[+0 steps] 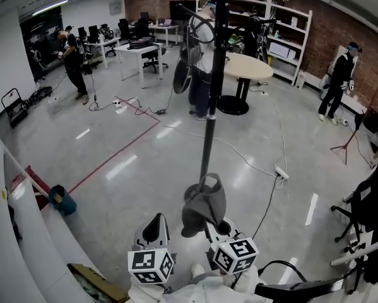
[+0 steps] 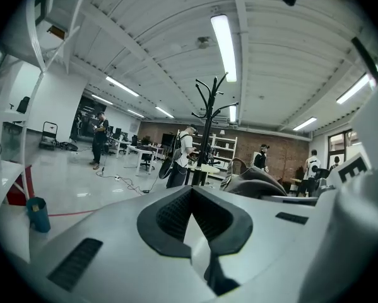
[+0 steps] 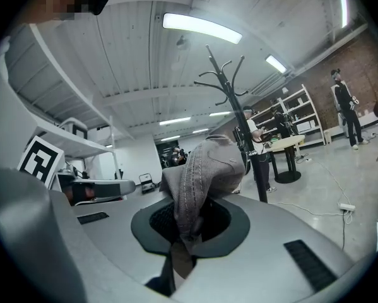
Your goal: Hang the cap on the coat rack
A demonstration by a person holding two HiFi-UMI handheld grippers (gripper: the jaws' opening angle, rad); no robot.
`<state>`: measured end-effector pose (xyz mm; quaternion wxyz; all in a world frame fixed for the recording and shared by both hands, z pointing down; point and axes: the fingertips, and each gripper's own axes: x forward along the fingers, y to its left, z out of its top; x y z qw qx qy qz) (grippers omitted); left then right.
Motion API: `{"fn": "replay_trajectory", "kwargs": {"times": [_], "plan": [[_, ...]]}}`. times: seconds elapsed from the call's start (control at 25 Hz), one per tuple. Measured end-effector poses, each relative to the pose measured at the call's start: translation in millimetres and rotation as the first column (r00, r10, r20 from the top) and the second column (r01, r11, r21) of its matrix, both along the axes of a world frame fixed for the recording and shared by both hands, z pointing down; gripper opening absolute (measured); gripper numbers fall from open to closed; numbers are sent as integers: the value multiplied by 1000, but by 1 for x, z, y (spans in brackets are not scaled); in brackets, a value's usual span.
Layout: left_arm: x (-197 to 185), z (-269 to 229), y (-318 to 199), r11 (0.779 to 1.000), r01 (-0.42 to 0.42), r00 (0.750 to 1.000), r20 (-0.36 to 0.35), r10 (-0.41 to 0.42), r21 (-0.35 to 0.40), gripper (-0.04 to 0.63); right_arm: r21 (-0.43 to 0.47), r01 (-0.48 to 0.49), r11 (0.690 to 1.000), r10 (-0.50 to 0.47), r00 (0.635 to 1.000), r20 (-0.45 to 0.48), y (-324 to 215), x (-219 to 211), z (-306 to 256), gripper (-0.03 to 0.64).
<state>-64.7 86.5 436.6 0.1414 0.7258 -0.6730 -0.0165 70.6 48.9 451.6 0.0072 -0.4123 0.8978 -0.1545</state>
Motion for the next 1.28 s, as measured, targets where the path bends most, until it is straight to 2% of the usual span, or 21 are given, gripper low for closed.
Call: {"fn": "replay_trajectory", "kwargs": {"times": [0.64, 1.04, 1.28], "plan": [[26, 11, -90, 1000, -11, 1000, 7, 11, -28, -17, -27, 21, 999, -21, 1000, -10, -89, 17, 12, 21], [11, 22, -119, 998, 18, 1000, 10, -17, -54, -17, -51, 28, 998, -29, 999, -18, -119, 12, 24, 21], [4, 26, -147, 999, -6, 1000, 1, 6, -52, -17, -42, 17, 999, -18, 999, -26, -143, 1, 23, 21]]}}
